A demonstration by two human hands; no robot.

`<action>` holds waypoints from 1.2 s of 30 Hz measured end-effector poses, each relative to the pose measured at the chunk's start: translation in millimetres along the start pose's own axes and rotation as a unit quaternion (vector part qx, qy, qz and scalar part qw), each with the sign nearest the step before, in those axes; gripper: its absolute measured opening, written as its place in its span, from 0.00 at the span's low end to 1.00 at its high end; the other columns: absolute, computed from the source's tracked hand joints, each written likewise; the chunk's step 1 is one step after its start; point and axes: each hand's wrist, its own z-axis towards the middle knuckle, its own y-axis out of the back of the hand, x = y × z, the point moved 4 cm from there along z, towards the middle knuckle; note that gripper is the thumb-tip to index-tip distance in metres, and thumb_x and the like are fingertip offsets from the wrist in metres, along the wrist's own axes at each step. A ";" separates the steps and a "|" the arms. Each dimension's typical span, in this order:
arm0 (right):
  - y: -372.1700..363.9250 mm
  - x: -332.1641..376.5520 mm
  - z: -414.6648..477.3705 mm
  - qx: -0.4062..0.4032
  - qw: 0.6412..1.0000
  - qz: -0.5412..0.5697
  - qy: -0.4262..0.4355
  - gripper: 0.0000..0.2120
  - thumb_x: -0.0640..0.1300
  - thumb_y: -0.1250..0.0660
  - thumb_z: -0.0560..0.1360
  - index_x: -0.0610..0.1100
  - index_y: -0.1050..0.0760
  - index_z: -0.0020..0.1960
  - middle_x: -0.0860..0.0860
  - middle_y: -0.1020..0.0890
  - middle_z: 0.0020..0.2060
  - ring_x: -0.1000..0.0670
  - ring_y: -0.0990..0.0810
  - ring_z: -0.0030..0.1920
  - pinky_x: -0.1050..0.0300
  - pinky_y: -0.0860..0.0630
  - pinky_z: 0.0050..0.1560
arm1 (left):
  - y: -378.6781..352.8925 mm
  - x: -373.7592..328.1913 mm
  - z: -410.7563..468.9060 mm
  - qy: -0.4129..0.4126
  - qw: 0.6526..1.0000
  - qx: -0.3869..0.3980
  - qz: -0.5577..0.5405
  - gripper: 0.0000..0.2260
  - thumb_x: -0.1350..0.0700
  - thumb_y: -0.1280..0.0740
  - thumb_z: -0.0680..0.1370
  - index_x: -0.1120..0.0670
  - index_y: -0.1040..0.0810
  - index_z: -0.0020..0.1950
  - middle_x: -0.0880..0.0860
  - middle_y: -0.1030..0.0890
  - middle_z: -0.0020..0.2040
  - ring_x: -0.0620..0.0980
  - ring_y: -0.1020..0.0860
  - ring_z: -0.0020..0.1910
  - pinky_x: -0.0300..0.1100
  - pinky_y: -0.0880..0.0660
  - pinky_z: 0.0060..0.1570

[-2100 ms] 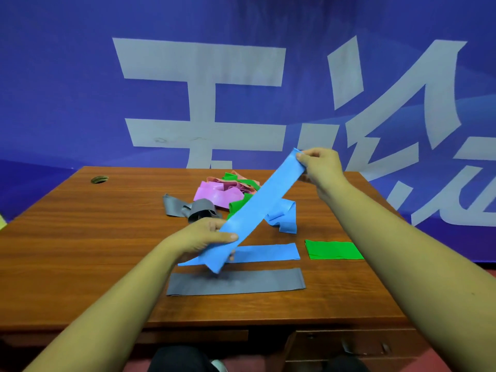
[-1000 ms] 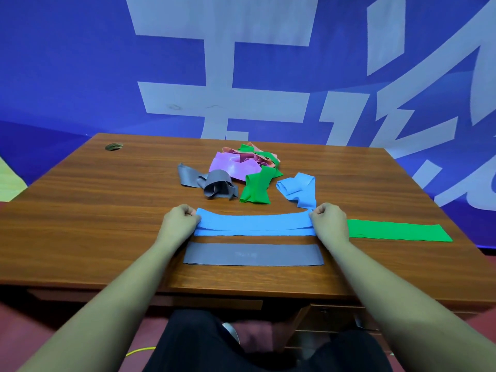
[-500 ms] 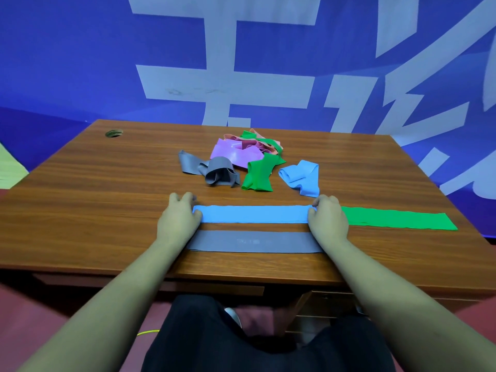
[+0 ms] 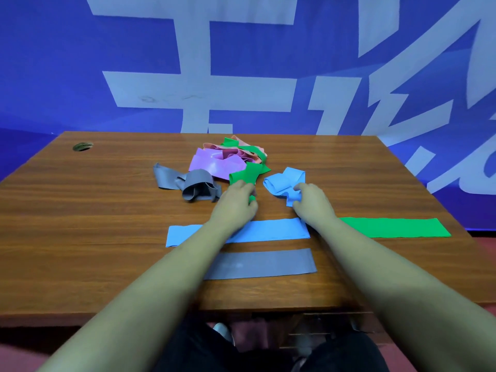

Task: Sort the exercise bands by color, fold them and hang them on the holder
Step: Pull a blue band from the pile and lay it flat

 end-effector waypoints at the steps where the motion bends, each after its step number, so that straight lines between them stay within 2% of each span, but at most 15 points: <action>1: -0.9 -1.7 3.9 -0.004 1.000 -0.007 0.003 0.18 0.38 0.37 0.74 0.42 0.23 0.63 0.42 0.22 0.59 0.40 0.24 0.60 0.50 0.27 0.58 | -7.9 -3.8 8.5 0.001 1.000 0.011 -0.012 0.10 0.58 0.36 0.75 0.56 0.23 0.56 0.54 0.25 0.53 0.55 0.25 0.55 0.47 0.28 0.56; 4: 0.8 -5.2 11.1 -0.026 0.999 0.000 0.027 0.10 0.39 0.36 0.74 0.43 0.19 0.52 0.43 0.18 0.51 0.41 0.22 0.54 0.51 0.26 0.51 | -28.1 -14.7 27.3 0.001 0.997 0.031 -0.066 0.15 0.58 0.33 0.75 0.55 0.24 0.62 0.55 0.25 0.56 0.53 0.25 0.57 0.42 0.31 0.58; 7: 14.0 0.6 16.0 -0.042 0.994 0.048 0.093 0.05 0.41 0.35 0.74 0.44 0.20 0.44 0.47 0.17 0.42 0.44 0.21 0.47 0.53 0.28 0.45 | -45.1 -19.3 45.7 -0.024 0.994 0.069 -0.082 0.22 0.54 0.31 0.76 0.54 0.28 0.70 0.55 0.26 0.61 0.52 0.28 0.62 0.43 0.34 0.64; 9: 34.3 10.5 18.8 -0.061 0.985 0.102 0.125 0.05 0.39 0.34 0.73 0.46 0.21 0.42 0.53 0.19 0.38 0.51 0.23 0.41 0.59 0.31 0.42 | -45.1 -20.3 57.8 -0.028 0.994 0.056 -0.089 0.17 0.50 0.30 0.75 0.55 0.22 0.62 0.54 0.24 0.57 0.54 0.27 0.59 0.46 0.31 0.62; 11: 58.4 21.6 21.5 -0.075 0.974 0.161 0.143 0.07 0.37 0.34 0.72 0.47 0.20 0.43 0.57 0.21 0.35 0.58 0.26 0.36 0.65 0.33 0.38 | -36.0 -21.6 68.2 -0.013 0.987 0.013 -0.157 0.13 0.47 0.31 0.74 0.55 0.20 0.51 0.52 0.22 0.49 0.55 0.25 0.53 0.46 0.29 0.53; 12: 69.3 25.0 24.0 -0.081 0.968 0.189 0.142 0.08 0.37 0.33 0.71 0.48 0.19 0.43 0.58 0.21 0.33 0.59 0.27 0.34 0.66 0.33 0.37 | -27.8 -24.2 71.3 0.000 0.981 -0.005 -0.196 0.13 0.47 0.32 0.74 0.56 0.20 0.49 0.52 0.22 0.46 0.55 0.24 0.51 0.45 0.29 0.49; 16: 110.3 39.0 27.1 -0.093 0.944 0.294 0.120 0.06 0.36 0.31 0.71 0.47 0.19 0.42 0.56 0.19 0.33 0.60 0.25 0.34 0.65 0.30 0.36 | 15.7 -42.8 77.0 -0.007 0.956 -0.044 -0.291 0.11 0.50 0.32 0.75 0.58 0.21 0.47 0.56 0.21 0.45 0.46 0.26 0.44 0.44 0.31 0.46; 19: 133.9 55.8 17.6 -0.090 0.905 0.404 0.093 0.05 0.34 0.30 0.73 0.42 0.20 0.46 0.51 0.20 0.34 0.57 0.24 0.34 0.64 0.28 0.34 | 49.8 -55.8 74.7 -0.040 0.958 -0.080 -0.273 0.08 0.50 0.30 0.73 0.53 0.19 0.46 0.50 0.26 0.53 0.46 0.28 0.56 0.41 0.32 0.58; 22: 146.3 69.3 3.6 -0.071 0.864 0.496 0.055 0.09 0.35 0.31 0.74 0.45 0.25 0.51 0.42 0.20 0.37 0.48 0.23 0.37 0.57 0.27 0.36 | 80.3 -66.9 66.9 -0.026 0.964 -0.107 -0.242 0.05 0.46 0.29 0.70 0.44 0.23 0.40 0.50 0.34 0.58 0.52 0.32 0.65 0.48 0.31 0.65; 24: 154.2 79.1 -6.9 -0.065 0.854 0.511 0.070 0.11 0.35 0.31 0.74 0.47 0.27 0.51 0.40 0.22 0.35 0.47 0.23 0.35 0.53 0.27 0.38 | 94.9 -69.7 59.4 -0.011 0.974 -0.091 -0.207 0.06 0.47 0.27 0.71 0.44 0.24 0.41 0.51 0.35 0.57 0.53 0.32 0.65 0.45 0.34 0.67; 27: 168.3 93.9 -23.8 -0.061 0.860 0.498 0.098 0.10 0.34 0.33 0.75 0.47 0.29 0.50 0.48 0.25 0.27 0.49 0.25 0.32 0.55 0.27 0.35 | 114.8 -72.4 41.9 0.004 0.983 -0.082 -0.167 0.07 0.43 0.30 0.69 0.43 0.22 0.44 0.51 0.35 0.54 0.53 0.31 0.61 0.45 0.33 0.65; 29: 177.6 104.0 -33.7 -0.053 0.861 0.494 0.105 0.08 0.35 0.32 0.75 0.46 0.28 0.47 0.43 0.26 0.31 0.48 0.25 0.35 0.55 0.27 0.35 | 126.9 -75.2 29.3 -0.003 0.986 -0.084 -0.144 0.06 0.43 0.31 0.69 0.42 0.23 0.43 0.51 0.36 0.52 0.53 0.30 0.56 0.48 0.32 0.65; 31: 185.1 112.9 -41.0 -0.039 0.854 0.509 0.100 0.06 0.35 0.32 0.75 0.44 0.25 0.45 0.41 0.26 0.35 0.49 0.24 0.33 0.57 0.24 0.35 | 139.5 -78.7 17.7 -0.023 0.987 -0.112 -0.114 0.04 0.48 0.29 0.73 0.44 0.24 0.43 0.52 0.37 0.51 0.52 0.29 0.51 0.46 0.30 0.61; 33: 189.7 121.6 -47.0 -0.018 0.848 0.520 0.096 0.03 0.36 0.32 0.76 0.42 0.22 0.45 0.44 0.22 0.37 0.53 0.22 0.32 0.57 0.22 0.37 | 153.3 -84.8 6.0 -0.052 0.979 -0.158 -0.119 0.04 0.52 0.30 0.75 0.46 0.23 0.48 0.52 0.34 0.50 0.48 0.27 0.42 0.43 0.29 0.51; 36: 192.7 133.6 -56.3 0.016 0.831 0.546 0.104 0.02 0.36 0.33 0.77 0.39 0.21 0.46 0.45 0.19 0.39 0.51 0.20 0.36 0.59 0.21 0.39 | 168.8 -96.1 -9.6 -0.074 0.948 -0.176 -0.255 0.05 0.54 0.32 0.78 0.44 0.26 0.51 0.47 0.24 0.48 0.40 0.27 0.35 0.38 0.29 0.38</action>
